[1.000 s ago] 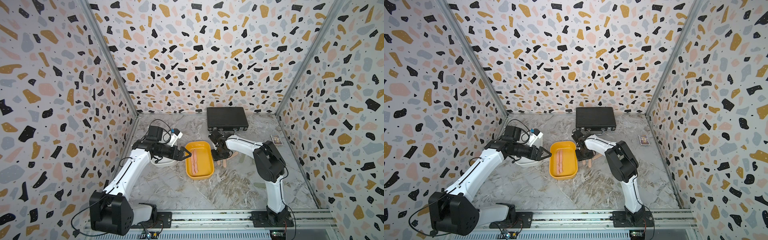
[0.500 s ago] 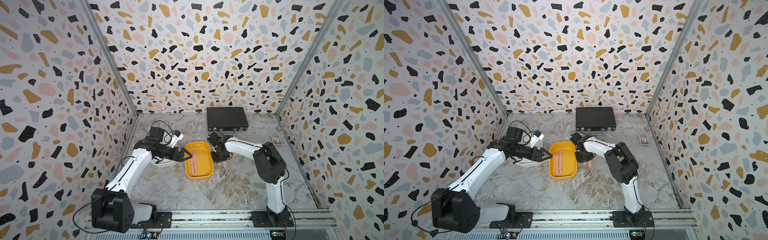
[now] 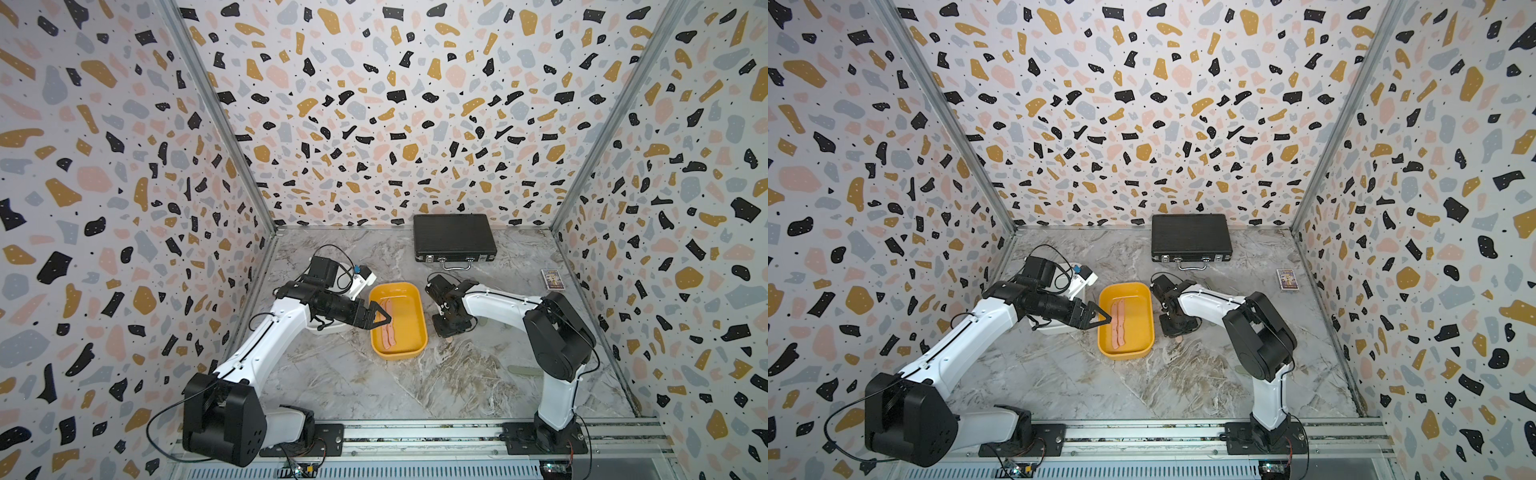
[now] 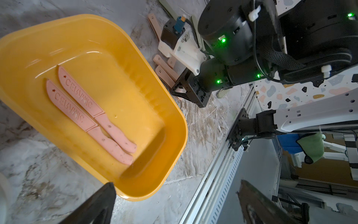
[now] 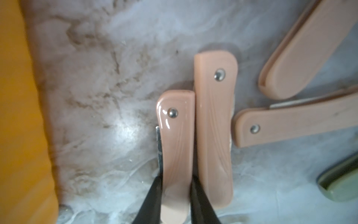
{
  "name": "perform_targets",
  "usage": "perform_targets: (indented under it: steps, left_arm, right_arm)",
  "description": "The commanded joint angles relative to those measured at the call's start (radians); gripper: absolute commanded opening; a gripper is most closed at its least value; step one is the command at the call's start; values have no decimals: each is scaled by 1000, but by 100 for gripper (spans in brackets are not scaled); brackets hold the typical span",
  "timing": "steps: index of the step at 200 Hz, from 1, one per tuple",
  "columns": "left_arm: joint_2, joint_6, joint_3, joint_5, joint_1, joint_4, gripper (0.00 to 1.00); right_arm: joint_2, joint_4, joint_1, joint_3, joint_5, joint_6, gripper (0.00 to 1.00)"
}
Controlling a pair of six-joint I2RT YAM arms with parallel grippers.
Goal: Place the fruit knives into the storage box by color
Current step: Pick up the fruit knife from the center of the board.
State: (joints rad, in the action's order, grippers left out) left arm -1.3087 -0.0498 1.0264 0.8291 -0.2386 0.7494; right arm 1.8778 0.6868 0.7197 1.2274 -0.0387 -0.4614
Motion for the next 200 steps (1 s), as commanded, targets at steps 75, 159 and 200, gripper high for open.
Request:
perform_targets:
  steps: [75,159,200]
  left_arm:
    - [-1,-23,-15,-5,-10,-21,99]
    - [-1,-27,-14,-16,-9,-23,99]
    - [1,-26,-14,-16,-9,-22,99]
  right_arm:
    - [-53,37,52,-113,31,-51,33]
    - [-67,44,64,-145,31,-56,37]
    - [-48,42,64,-147,30,-56,31]
